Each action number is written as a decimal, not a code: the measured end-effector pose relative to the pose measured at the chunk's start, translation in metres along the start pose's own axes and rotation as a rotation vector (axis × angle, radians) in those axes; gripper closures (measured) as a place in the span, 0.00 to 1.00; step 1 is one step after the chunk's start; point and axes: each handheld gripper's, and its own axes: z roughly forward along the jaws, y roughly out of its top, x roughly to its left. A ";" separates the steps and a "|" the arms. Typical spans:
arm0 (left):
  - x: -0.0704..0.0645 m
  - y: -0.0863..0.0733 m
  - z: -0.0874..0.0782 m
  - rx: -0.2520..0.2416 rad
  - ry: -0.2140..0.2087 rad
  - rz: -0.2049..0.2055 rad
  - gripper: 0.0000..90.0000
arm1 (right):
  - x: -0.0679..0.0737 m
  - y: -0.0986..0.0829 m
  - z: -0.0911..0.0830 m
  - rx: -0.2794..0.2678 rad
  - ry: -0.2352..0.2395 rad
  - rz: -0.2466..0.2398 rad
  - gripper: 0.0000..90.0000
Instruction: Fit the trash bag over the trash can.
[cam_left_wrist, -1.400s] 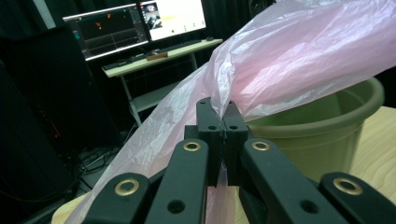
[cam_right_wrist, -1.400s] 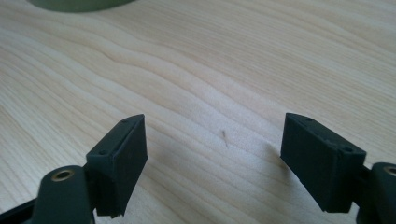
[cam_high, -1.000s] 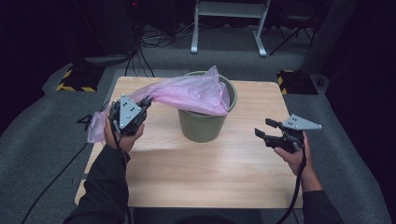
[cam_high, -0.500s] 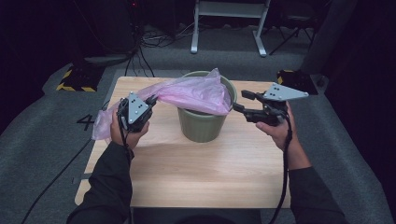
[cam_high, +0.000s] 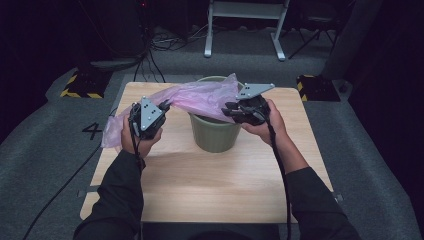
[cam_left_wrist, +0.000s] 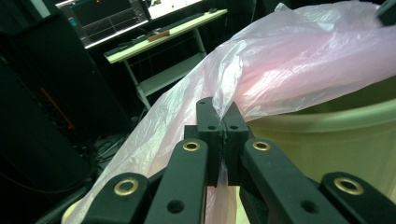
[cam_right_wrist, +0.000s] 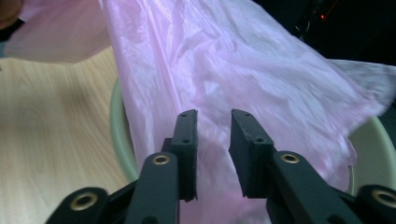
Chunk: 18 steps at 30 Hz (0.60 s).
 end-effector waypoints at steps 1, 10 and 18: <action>-0.001 0.001 0.001 -0.003 -0.002 0.002 0.99 | -0.001 0.003 0.006 0.031 -0.005 -0.002 0.86; -0.005 0.009 0.007 -0.031 -0.013 -0.011 0.99 | -0.003 0.007 0.025 0.116 0.045 0.032 0.88; -0.024 0.022 0.016 -0.039 -0.061 0.028 0.99 | 0.001 0.006 0.030 0.165 0.078 0.025 0.82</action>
